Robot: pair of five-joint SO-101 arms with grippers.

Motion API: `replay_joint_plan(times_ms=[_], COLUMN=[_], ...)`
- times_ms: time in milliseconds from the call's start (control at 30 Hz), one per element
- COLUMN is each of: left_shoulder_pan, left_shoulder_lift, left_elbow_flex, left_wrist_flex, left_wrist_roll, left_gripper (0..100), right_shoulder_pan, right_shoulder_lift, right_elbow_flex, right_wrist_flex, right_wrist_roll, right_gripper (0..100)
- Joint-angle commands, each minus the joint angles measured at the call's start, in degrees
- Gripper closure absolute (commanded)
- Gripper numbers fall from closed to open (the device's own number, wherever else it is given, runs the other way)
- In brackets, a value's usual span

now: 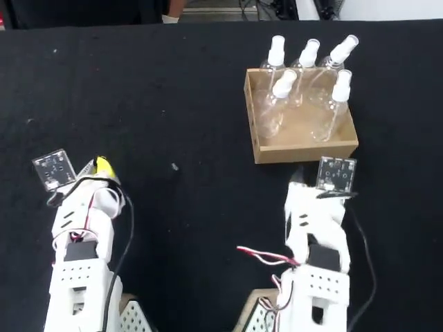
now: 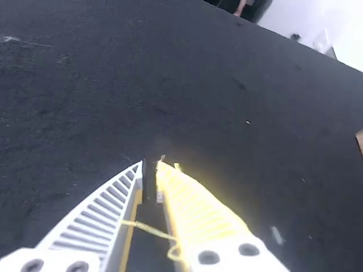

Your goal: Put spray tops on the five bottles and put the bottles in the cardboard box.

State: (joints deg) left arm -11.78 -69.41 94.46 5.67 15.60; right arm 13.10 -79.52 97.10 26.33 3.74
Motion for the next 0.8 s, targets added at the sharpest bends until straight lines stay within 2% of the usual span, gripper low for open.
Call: replay_joint_plan(times_ms=[0, 100, 233, 333, 433, 767], left_shoulder_pan=[4.7, 5.8, 5.7, 6.1, 5.7, 5.8], left_shoulder_lift=[-0.8, -0.8, -0.9, -0.8, -0.9, -0.9], left_elbow_flex=[-0.1, 2.9, 2.9, 2.9, 2.9, 2.5], left_wrist_flex=[-0.6, 0.3, 7.9, 15.2, 21.9, 22.2], left_wrist_roll=[-2.3, -9.8, -18.7, -21.7, -21.8, -22.1], left_gripper=[97, 97, 97, 97, 97, 97], right_shoulder_pan=[0.0, -0.1, -0.1, -0.1, -0.2, -0.4], right_shoulder_lift=[-14.7, -22.6, -29.5, -28.4, -27.9, -27.9], right_elbow_flex=[0.0, -0.2, -0.7, -0.7, -0.6, -0.6], right_wrist_flex=[24.2, 37.0, 48.9, 48.3, 48.1, 48.1], right_wrist_roll=[0.3, 0.3, 0.3, 0.3, 0.3, 0.3], right_gripper=[84.5, 84.4, 84.6, 84.6, 84.6, 84.6])
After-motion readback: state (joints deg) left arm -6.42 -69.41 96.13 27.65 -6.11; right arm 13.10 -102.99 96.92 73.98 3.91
